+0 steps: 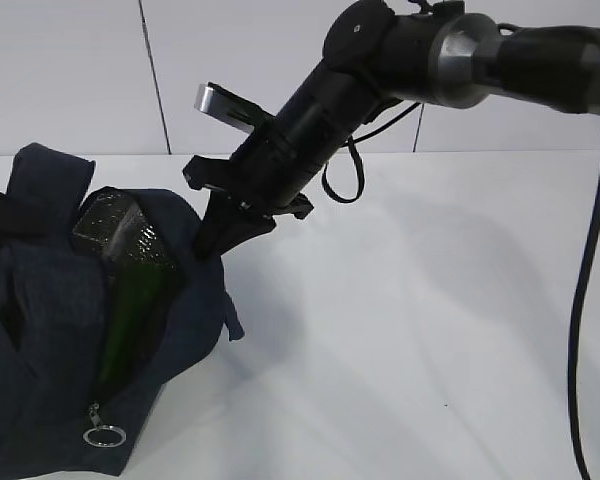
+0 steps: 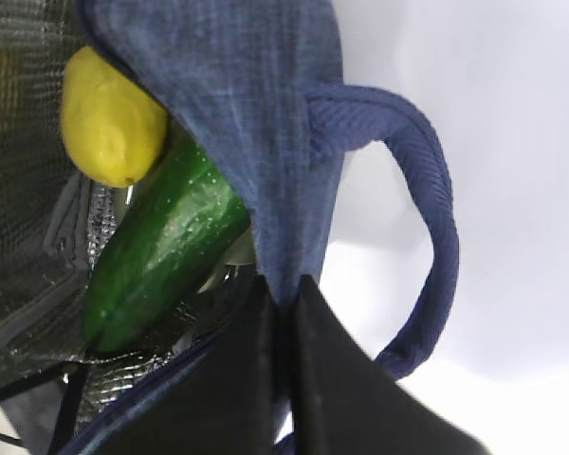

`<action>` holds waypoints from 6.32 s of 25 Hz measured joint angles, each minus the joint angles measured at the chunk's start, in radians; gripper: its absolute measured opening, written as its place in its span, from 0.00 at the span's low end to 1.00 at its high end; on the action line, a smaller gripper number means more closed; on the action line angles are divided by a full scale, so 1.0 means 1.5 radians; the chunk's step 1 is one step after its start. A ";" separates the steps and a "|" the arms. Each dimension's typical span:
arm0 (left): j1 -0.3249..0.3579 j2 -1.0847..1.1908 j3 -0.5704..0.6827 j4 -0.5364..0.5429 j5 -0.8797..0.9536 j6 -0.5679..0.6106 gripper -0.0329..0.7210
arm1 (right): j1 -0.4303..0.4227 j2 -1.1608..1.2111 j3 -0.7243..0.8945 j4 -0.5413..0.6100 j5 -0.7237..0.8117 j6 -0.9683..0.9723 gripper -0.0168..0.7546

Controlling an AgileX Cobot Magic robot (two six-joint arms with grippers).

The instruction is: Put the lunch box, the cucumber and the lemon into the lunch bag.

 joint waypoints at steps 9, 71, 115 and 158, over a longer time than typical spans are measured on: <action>0.000 0.000 0.000 -0.005 -0.038 0.026 0.04 | 0.002 -0.059 0.000 -0.120 0.000 0.037 0.03; -0.420 0.123 -0.099 0.068 -0.388 0.045 0.04 | 0.054 -0.442 0.466 -0.386 -0.393 0.233 0.03; -0.421 0.172 -0.105 0.128 -0.456 0.046 0.04 | 0.054 -0.401 0.538 -0.422 -0.609 0.234 0.11; -0.421 0.145 -0.198 0.147 -0.284 0.046 0.49 | 0.054 -0.585 0.576 -0.378 -0.318 0.052 0.54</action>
